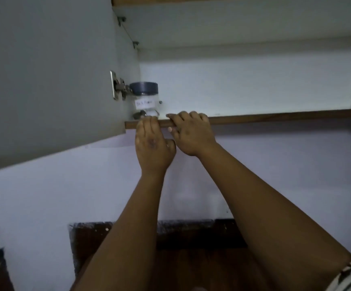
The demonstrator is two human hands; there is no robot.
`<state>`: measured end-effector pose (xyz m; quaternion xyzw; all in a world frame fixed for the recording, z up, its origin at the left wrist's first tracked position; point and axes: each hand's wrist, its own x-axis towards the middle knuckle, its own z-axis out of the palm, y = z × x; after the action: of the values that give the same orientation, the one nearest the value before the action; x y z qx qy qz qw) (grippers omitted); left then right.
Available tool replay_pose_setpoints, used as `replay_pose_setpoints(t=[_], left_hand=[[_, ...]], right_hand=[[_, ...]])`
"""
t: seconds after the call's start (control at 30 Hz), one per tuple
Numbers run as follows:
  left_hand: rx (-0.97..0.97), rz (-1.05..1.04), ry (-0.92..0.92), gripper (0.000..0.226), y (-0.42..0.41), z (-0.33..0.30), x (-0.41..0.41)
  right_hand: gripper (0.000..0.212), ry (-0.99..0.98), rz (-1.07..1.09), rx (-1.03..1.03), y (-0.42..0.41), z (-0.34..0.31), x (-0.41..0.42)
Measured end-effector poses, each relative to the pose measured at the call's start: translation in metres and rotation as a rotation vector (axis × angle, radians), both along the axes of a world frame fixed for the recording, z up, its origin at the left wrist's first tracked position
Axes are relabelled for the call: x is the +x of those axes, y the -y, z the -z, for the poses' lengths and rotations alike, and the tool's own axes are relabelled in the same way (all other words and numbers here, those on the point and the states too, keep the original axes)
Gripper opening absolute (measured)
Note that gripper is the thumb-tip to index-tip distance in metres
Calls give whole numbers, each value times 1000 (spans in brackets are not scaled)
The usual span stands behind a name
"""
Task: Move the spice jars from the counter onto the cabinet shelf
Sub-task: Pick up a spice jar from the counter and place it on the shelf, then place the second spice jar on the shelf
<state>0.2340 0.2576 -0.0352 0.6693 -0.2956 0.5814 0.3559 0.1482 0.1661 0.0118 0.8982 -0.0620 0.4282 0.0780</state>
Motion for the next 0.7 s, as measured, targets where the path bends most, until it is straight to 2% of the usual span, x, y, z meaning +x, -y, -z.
replay_pose_setpoints(t=[0.07, 0.13, 0.23, 0.37, 0.43, 0.6, 0.7], left_hand=[[8, 26, -71, 65, 3, 11, -11], [2, 75, -125, 66, 7, 31, -28], [17, 249, -315, 69, 19, 79, -72], [99, 394, -655, 67, 40, 168, -140], [172, 453, -798, 62, 52, 219, -172], [366, 488, -1142, 50, 65, 320, -269], [467, 555, -1194, 40, 64, 364, -316]], right_hand=[[55, 45, -61, 28, 4, 18, -16], [55, 46, -128, 117, 7, 34, -35], [58, -110, -184, 312, 18, 83, -69], [56, -256, -56, 712, 56, 185, -138], [56, -340, 47, 848, 75, 233, -173], [65, -553, 207, 927, 102, 330, -253], [85, -686, 269, 885, 104, 385, -287]])
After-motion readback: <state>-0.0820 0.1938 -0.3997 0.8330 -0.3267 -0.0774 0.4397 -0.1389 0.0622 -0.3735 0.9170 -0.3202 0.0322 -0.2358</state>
